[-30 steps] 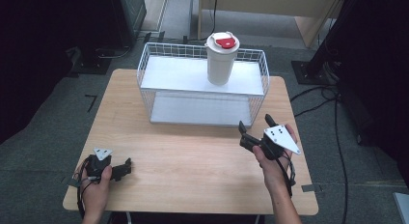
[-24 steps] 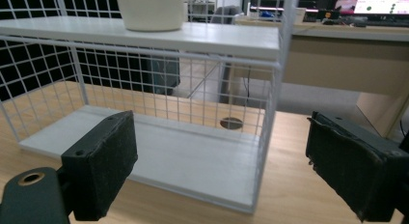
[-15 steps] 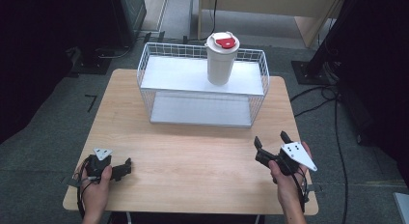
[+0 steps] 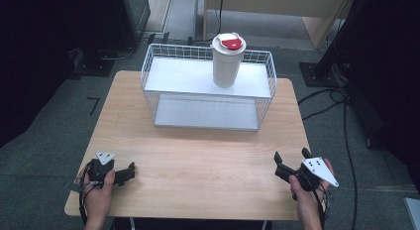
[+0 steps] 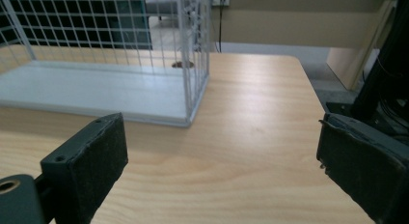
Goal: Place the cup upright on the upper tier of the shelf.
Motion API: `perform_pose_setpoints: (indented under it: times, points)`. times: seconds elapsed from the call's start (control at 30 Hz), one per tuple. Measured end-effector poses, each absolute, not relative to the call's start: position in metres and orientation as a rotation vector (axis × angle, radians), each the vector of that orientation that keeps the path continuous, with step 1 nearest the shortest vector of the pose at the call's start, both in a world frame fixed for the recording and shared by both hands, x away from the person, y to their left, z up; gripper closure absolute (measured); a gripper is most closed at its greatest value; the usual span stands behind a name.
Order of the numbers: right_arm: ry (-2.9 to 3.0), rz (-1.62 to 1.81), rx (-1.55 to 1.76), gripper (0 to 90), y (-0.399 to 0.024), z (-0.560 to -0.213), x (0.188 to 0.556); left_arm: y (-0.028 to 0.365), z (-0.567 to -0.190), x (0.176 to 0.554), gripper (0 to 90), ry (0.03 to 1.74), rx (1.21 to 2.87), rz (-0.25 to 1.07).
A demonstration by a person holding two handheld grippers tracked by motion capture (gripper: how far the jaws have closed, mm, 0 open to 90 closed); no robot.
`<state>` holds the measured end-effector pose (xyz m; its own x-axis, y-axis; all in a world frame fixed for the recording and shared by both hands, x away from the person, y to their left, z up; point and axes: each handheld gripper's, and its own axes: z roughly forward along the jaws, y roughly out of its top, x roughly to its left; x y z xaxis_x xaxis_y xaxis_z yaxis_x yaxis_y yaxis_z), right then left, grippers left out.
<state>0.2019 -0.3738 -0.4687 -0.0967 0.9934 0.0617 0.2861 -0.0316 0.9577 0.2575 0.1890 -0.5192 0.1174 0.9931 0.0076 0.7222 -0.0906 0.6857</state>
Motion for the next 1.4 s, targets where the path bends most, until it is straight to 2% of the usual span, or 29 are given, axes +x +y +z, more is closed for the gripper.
perform_pose_setpoints:
  times: [0.73,1.3,1.4]
  points:
    - [1.534,0.979,1.563,3.0,-0.417,-0.511,0.186,0.189,-0.519,0.258,0.0,1.658,1.872,0.666]
    - [1.746,0.701,1.666,2.3,-0.417,-0.525,0.201,0.189,-0.519,0.257,0.0,1.659,1.871,0.666]
    - [1.779,0.753,1.708,2.2,-0.417,-0.526,0.204,0.188,-0.519,0.257,0.0,1.656,1.875,0.666]
